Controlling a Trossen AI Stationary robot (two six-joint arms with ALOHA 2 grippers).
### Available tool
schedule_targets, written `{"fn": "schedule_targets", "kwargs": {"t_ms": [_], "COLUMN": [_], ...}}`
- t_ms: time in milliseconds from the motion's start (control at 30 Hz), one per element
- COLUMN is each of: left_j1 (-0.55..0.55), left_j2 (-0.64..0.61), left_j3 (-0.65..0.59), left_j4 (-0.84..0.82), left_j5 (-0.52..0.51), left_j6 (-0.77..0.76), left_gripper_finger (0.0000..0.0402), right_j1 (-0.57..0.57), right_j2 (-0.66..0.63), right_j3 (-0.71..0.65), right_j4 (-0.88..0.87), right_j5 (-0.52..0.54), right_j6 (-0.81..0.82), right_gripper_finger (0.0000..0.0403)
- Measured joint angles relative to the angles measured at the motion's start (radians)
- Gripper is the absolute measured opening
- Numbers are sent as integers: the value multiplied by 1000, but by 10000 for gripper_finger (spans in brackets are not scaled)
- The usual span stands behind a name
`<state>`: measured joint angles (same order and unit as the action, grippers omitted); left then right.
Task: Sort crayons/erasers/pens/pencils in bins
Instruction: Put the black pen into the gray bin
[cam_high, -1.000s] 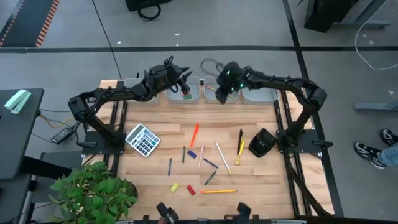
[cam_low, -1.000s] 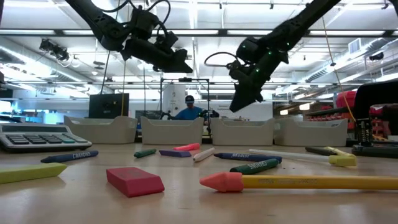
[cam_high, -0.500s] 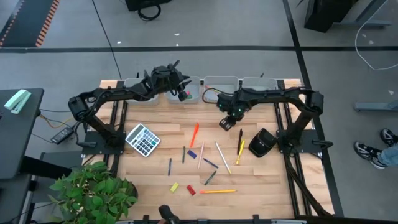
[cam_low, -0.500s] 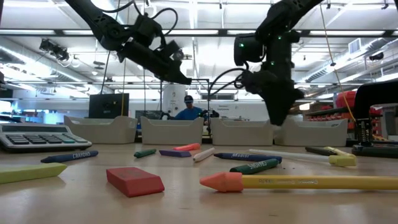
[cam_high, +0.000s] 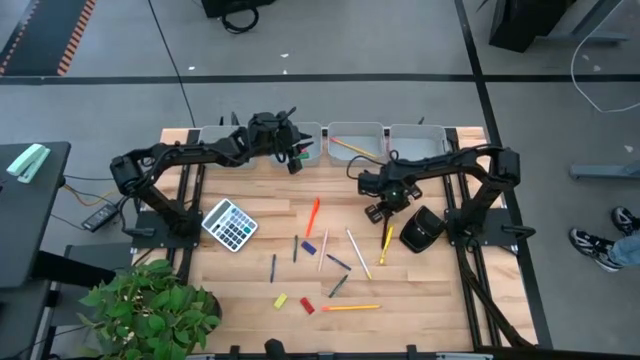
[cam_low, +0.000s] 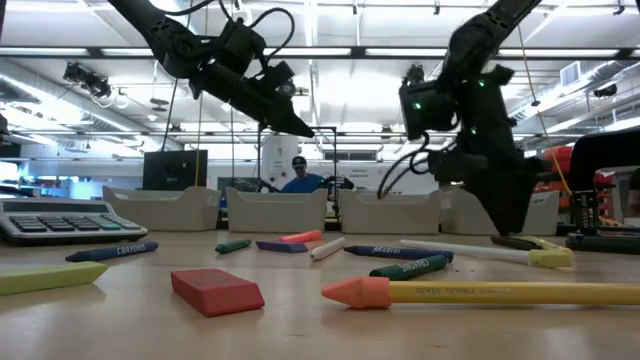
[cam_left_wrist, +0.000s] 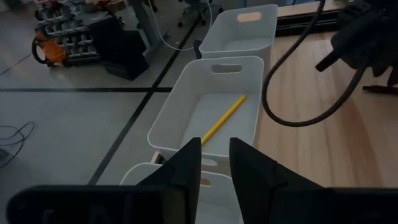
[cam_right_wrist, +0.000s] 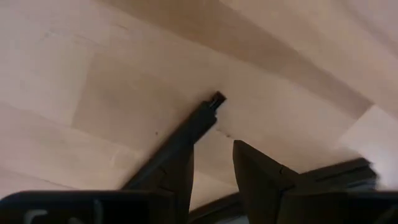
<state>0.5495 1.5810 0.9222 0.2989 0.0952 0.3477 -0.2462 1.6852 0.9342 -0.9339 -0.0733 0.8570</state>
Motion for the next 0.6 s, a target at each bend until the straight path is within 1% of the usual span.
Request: {"fn": "schedule_targets", "kwargs": {"t_ms": [100,200,433,533,600], "left_j1": [0,0,0,0,0], "left_j2": [0,0,0,0,0], "left_j3": [0,0,0,0,0], "left_j4": [0,5,3,3,2], "left_j5": [0,0,0,0,0], "left_j6": [0,0,-3,-3,-3], "left_gripper_finger": [88,87,86,81,79], "right_j1": [0,0,0,10,16], "right_j2": [0,1,1,0,0], "right_j3": [-32,-36,62,96,97], "right_j4": [29,19,-29,-20,-27], "right_j5": [-22,-46,-61,-31,-32], "right_j6": [6,13,-10,5,15], "right_gripper_finger": [121,121,121,121,121]}}
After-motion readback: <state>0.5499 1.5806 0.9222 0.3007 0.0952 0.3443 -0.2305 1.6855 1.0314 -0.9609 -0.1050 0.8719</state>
